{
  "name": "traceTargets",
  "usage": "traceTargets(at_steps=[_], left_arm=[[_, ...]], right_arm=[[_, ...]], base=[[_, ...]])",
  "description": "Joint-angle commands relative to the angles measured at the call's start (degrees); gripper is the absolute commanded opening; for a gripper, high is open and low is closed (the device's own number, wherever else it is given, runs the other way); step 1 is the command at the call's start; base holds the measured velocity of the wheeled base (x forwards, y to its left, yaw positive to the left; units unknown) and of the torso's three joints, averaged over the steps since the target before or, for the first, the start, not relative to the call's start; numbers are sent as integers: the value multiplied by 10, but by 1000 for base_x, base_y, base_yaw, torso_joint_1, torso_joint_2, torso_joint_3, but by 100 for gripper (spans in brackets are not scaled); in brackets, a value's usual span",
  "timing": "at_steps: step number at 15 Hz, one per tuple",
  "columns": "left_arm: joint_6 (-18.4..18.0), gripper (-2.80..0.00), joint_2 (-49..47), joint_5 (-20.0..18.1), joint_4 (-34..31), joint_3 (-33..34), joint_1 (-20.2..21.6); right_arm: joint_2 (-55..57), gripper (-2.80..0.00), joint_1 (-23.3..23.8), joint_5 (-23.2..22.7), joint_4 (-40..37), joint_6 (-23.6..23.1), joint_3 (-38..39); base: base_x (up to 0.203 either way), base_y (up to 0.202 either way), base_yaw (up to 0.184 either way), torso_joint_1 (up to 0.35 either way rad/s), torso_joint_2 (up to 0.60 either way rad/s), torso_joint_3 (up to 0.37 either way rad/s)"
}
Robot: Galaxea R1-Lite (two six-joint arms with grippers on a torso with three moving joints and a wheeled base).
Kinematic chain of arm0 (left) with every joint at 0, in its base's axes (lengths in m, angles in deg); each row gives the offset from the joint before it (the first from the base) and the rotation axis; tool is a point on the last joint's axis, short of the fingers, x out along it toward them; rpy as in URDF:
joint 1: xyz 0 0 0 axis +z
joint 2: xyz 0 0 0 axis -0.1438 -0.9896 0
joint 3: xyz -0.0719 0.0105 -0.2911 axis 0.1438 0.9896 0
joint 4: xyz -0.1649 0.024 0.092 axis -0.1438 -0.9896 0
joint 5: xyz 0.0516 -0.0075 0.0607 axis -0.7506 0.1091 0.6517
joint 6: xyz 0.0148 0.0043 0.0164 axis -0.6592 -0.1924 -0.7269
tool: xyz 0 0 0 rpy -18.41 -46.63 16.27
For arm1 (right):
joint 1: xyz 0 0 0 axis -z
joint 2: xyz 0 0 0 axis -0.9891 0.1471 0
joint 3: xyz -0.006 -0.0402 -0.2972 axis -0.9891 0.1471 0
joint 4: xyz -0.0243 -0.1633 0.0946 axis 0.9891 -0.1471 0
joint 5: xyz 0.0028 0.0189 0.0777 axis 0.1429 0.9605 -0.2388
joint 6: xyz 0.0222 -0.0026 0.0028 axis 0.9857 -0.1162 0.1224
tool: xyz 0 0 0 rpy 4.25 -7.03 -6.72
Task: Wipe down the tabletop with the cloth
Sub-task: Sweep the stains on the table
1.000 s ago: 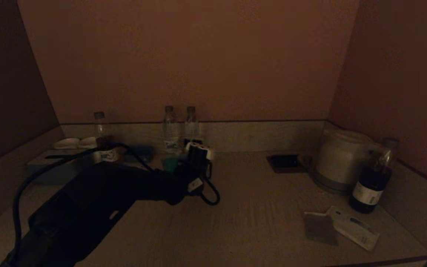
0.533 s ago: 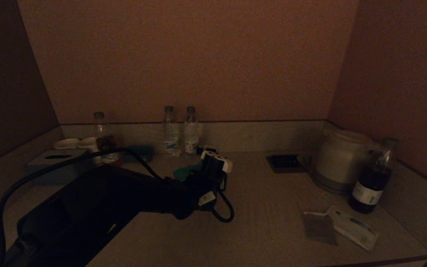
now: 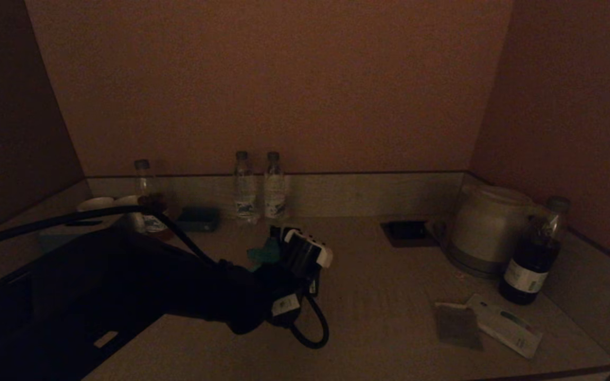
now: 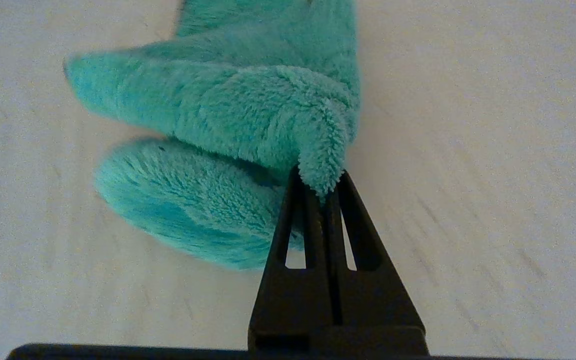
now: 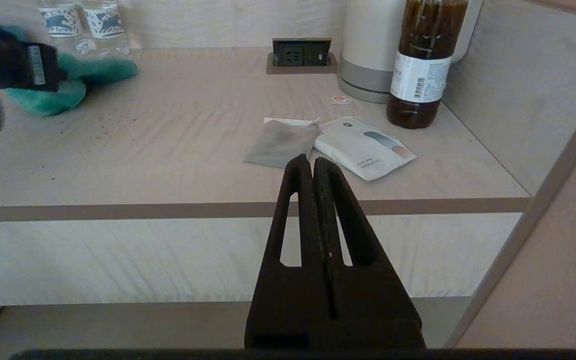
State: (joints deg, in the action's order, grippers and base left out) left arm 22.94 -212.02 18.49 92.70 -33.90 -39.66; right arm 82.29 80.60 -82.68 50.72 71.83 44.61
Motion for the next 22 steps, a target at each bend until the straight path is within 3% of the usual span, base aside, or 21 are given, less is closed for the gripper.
traceTargets(at_steps=[1,7,9,14,17,19,21,22], left_arm=[[9,-280,49,1,2,40,-24],[43,-280,184,-15,3,179,-133],[49,-280,200,-19,3,200,-153],[53,-280,341,-17,2,341,-220],[33,-280,435,-15,-4,360,-226],[9,-280,449,-15,-3,354,-219],[-38,-280,502,-15,2,332,-184],[-52,-280,510,-19,12,315,-148]], right_arm=[[0,-280,0,0,0,0,0],[0,-280,0,0,0,0,0],[0,-280,0,0,0,0,0],[0,-280,0,0,0,0,0],[0,-280,0,0,0,0,0],[0,-280,0,0,0,0,0],[0,-280,0,0,0,0,0],[0,-280,0,0,0,0,0]], base=[[0,0,0,0,0,0],[0,0,0,0,0,0],[0,0,0,0,0,0],[0,0,0,0,0,0],[0,0,0,0,0,0],[0,0,0,0,0,0],[0,0,0,0,0,0],[0,0,0,0,0,0]])
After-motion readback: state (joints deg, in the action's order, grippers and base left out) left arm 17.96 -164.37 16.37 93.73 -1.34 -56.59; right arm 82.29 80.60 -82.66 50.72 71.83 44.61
